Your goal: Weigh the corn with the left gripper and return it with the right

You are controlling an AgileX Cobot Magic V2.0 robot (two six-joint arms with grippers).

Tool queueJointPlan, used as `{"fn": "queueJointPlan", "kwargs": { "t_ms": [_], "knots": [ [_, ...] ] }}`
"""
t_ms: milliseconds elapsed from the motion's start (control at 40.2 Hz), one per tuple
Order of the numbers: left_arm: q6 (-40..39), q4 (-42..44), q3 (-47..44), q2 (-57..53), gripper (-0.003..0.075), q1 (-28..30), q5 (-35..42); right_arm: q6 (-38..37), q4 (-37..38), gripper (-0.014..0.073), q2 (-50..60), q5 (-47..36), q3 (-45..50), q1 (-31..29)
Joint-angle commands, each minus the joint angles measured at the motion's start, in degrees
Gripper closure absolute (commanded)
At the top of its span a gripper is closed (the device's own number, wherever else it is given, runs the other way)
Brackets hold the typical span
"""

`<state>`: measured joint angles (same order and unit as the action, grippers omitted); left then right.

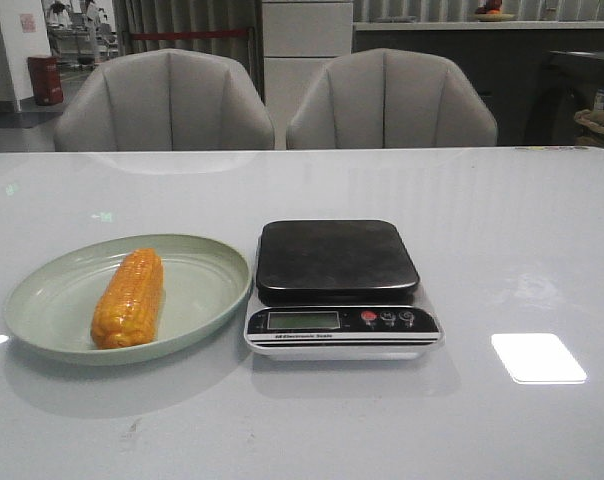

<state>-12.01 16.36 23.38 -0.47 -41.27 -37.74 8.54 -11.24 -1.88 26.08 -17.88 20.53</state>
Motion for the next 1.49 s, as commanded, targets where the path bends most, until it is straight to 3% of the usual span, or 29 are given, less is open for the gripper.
{"fn": "queueJointPlan", "kwargs": {
  "t_ms": [0, 199, 274, 349, 473, 573, 1270, 1370, 1469],
  "knots": [
    [-0.3, 0.3, 1.3, -0.9, 0.0599, -0.1, 4.8, 0.6, 0.5, -0.0016, 1.8, -11.0, 2.2, -0.2],
    [-0.3, 0.3, 1.3, -0.9, 0.0599, -0.1, 4.8, 0.6, 0.5, -0.0013, 2.1, -14.9, 5.4, -0.2],
    [-0.3, 0.3, 1.3, -0.9, 0.0599, -0.1, 4.8, 0.6, 0.5, 0.0029, 2.1, -14.4, 5.4, -0.2],
    [-0.3, 0.3, 1.3, -0.9, 0.0599, -0.1, 4.8, 0.6, 0.5, 0.0152, 2.1, -13.0, 5.4, -0.2],
    [-0.3, 0.3, 1.3, -0.9, 0.0599, -0.1, 4.8, 0.6, 0.5, 0.0466, 2.1, -10.9, 5.4, -0.2],
    [-0.3, 0.3, 1.3, -0.9, 0.0599, -0.1, 4.8, 0.6, 0.5, 0.0421, 2.1, -10.1, 5.4, -0.2],
    [-0.3, 0.2, 1.2, -0.9, 0.0599, 0.1, 4.8, 0.6, 0.5, 0.0426, 2.1, -10.3, 5.4, -0.2],
    [-0.2, 0.0, 0.9, -0.8, 0.0599, 2.5, 5.5, 0.6, 0.5, 0.0426, 2.1, -10.3, 5.4, -0.2],
    [-0.2, -2.7, -0.9, -0.8, 0.0599, 8.2, 12.2, 0.6, 0.5, 0.0426, 2.1, -10.3, 5.4, -0.2]
  ]
}}
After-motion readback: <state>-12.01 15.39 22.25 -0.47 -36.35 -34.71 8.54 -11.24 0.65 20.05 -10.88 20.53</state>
